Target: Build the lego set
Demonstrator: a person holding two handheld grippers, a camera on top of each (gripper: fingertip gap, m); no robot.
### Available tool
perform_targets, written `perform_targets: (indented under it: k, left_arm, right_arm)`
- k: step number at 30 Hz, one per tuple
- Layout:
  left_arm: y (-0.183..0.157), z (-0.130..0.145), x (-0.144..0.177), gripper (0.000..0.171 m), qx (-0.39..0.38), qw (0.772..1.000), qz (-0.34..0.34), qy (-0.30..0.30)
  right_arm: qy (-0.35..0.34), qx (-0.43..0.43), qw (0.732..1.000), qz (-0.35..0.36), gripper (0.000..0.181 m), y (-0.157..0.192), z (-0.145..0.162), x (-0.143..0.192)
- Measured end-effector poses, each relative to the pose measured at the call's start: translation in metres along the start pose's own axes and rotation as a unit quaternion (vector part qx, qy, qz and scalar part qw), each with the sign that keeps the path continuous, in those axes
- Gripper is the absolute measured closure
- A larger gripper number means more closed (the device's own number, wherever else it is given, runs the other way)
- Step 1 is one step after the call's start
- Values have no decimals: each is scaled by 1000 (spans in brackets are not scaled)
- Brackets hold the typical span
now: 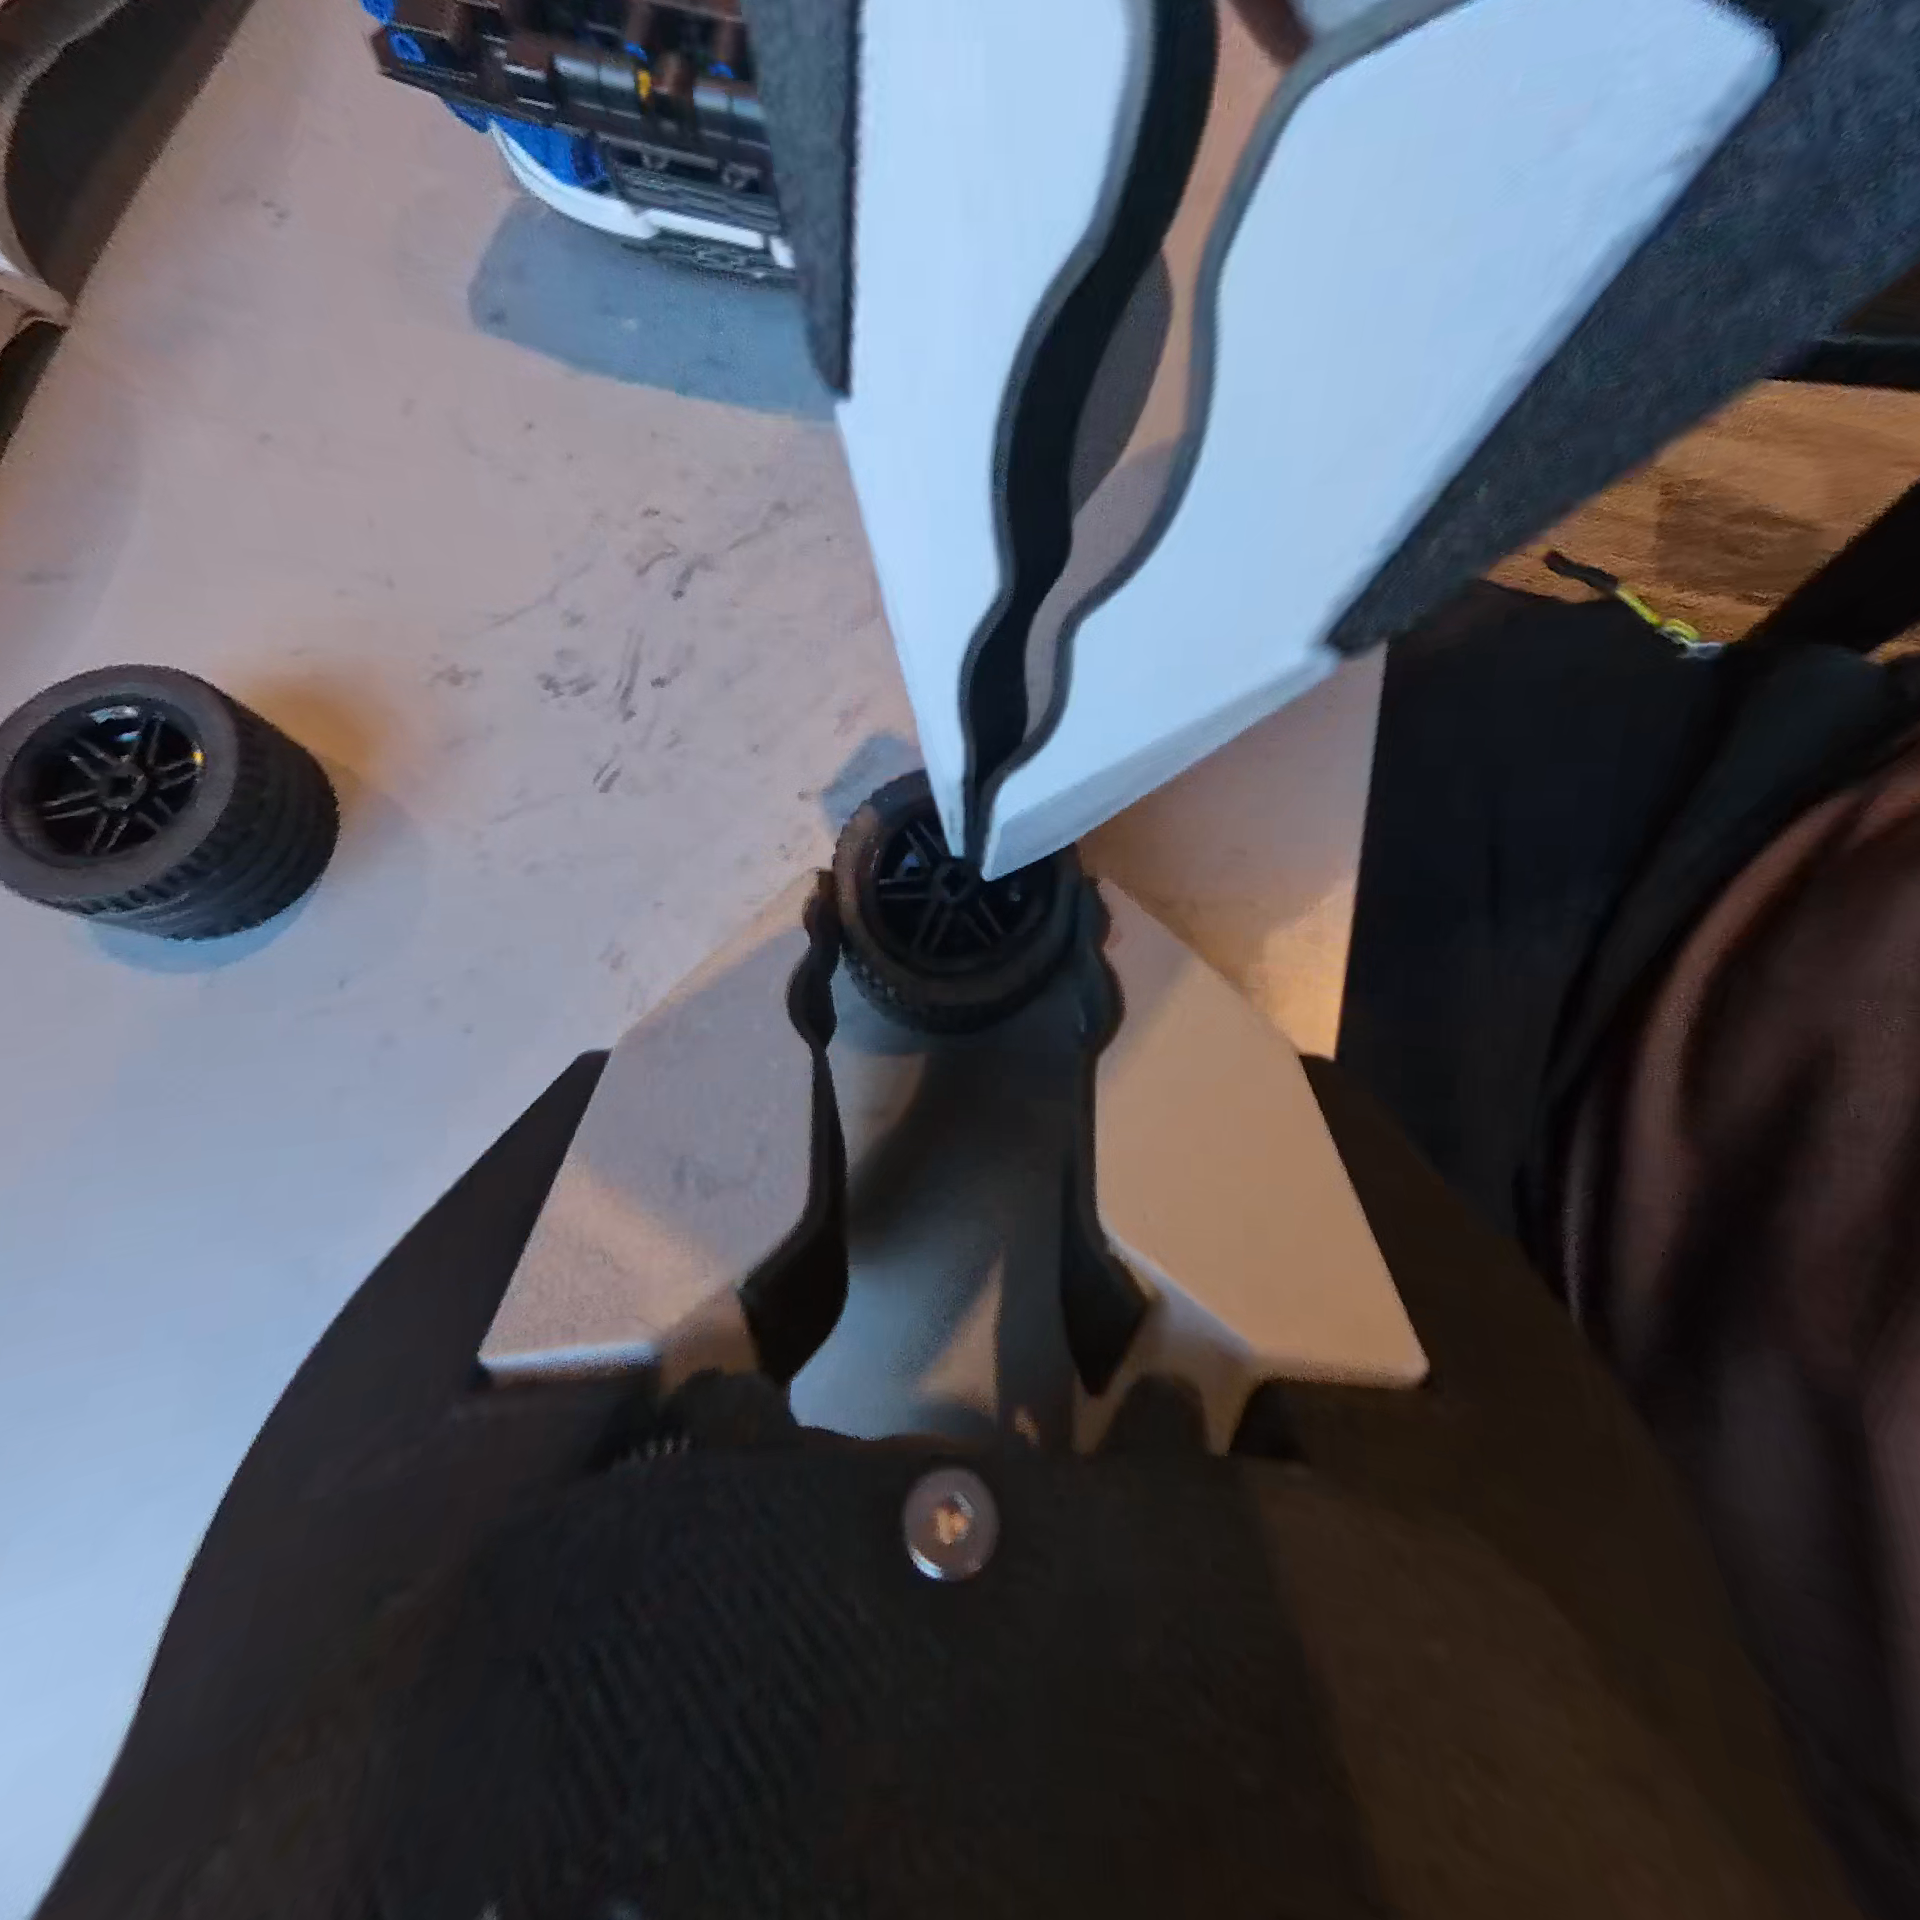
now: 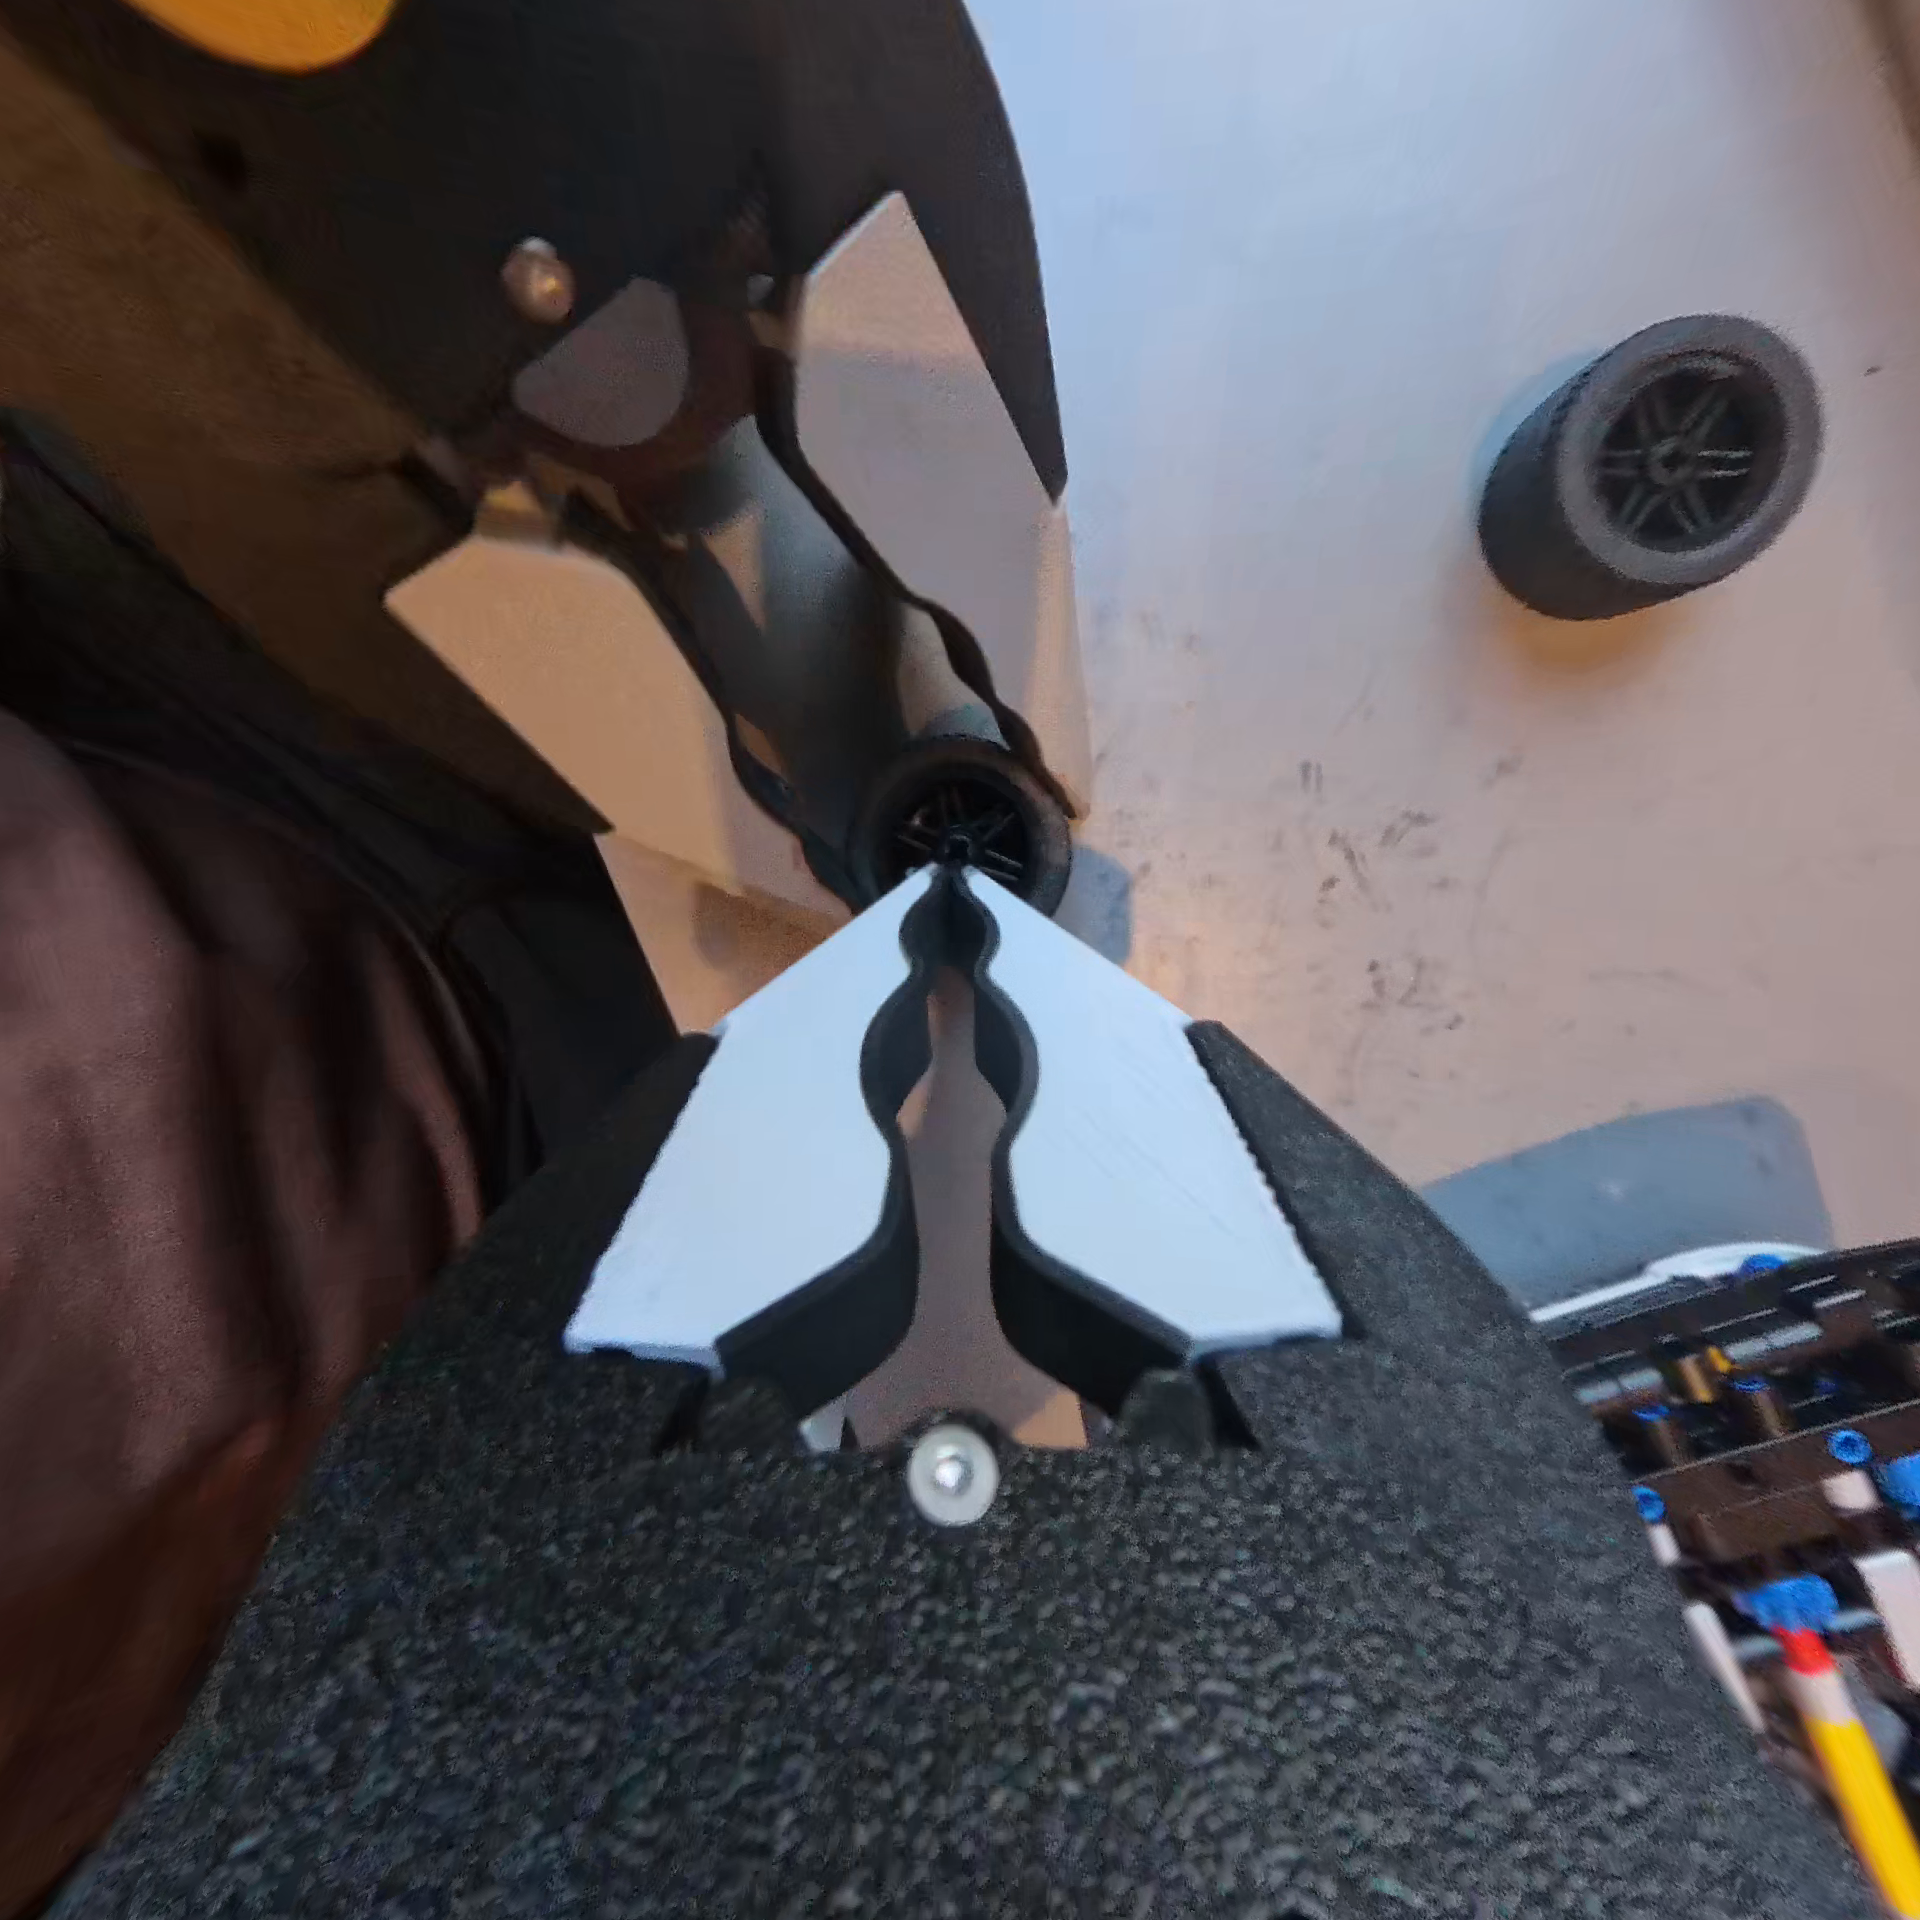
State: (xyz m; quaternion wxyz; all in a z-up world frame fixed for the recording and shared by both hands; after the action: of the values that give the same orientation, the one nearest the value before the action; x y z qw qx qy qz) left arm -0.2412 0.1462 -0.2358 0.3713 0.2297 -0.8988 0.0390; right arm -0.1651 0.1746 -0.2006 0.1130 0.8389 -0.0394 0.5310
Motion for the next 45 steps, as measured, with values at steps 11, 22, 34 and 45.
perform_targets:
  k: [11,22,34,45]
  left_arm:
    - [9,1,6,128,41,991,120,-29]
    - [15,4,21,124,209,945,222,-116]
    - [0,-3,48,148,-7,979,57,-193]
    - [10,7,33,152,286,933,110,-190]
  right_arm:
    - [-131,289,941,120,130,21,35,16]
    - [-250,246,932,87,160,16,32,11]
    - [-277,13,939,-206,160,-3,24,24]
    - [-315,-76,928,-183,161,-23,31,15]
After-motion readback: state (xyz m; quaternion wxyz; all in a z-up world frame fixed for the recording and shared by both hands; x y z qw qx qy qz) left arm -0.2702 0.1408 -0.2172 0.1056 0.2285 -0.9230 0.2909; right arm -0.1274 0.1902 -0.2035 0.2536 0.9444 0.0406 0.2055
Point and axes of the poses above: each gripper's, where its closed fingertips meet, x back along the fingers, z out of its underside, y = z × x across the jaws, the point moved 8 cm from there along x, back along the fingers, and after that the axes turned 11 degrees about -x, right-handed, at the moved point
